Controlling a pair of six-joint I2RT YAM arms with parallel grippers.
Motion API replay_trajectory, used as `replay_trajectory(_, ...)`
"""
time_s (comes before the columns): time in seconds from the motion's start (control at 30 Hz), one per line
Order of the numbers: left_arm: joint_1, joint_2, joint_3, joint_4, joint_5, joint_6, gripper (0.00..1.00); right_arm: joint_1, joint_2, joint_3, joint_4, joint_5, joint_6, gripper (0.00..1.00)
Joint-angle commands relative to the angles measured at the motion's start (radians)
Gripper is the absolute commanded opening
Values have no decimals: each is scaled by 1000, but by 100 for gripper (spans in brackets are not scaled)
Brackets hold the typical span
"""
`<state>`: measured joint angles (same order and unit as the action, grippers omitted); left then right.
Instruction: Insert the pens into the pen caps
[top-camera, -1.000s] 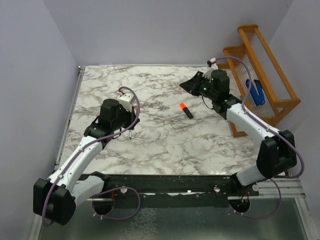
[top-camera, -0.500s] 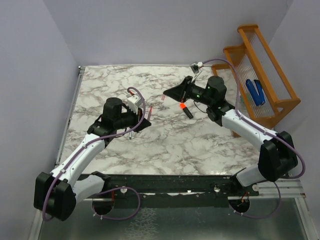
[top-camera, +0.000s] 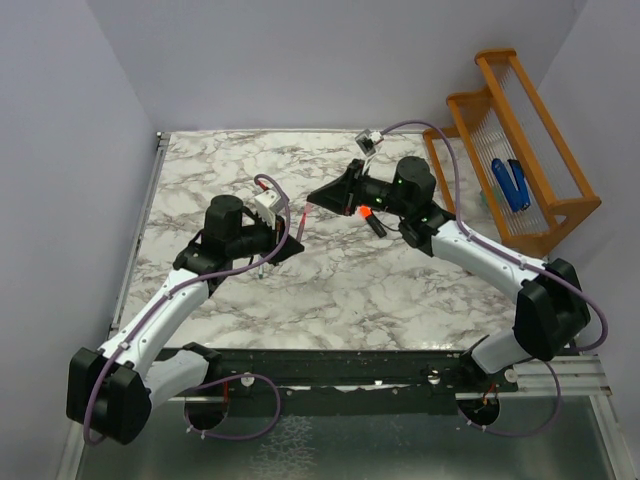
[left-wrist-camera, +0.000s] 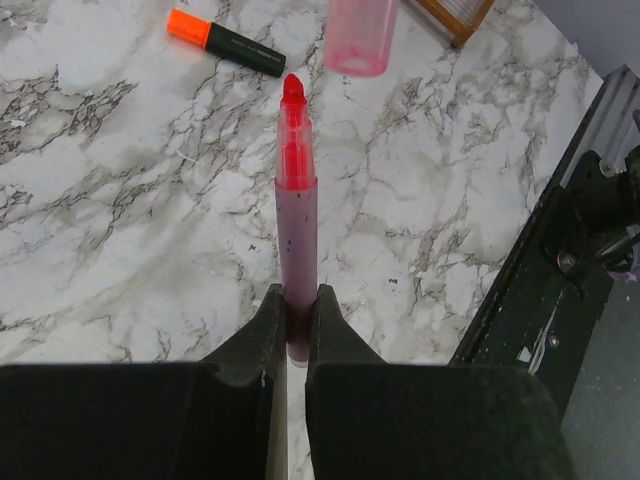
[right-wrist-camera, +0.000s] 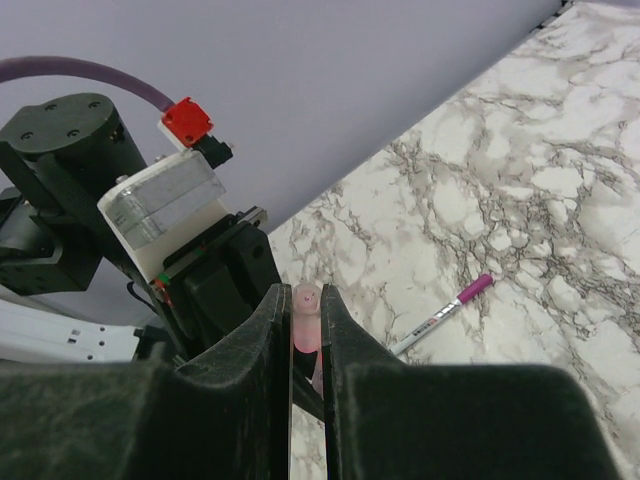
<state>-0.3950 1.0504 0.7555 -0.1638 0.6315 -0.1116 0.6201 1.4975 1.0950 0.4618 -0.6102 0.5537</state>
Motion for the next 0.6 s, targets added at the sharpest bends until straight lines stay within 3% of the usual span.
replay_trajectory(0.0, -7, -31, -2, 23, 33, 0, 0, 21, 27, 43, -44, 31, -36, 1)
replay_trajectory(0.57, -7, -58, -8, 24, 31, -1, 0, 36, -12, 7, -30, 138, -68, 1)
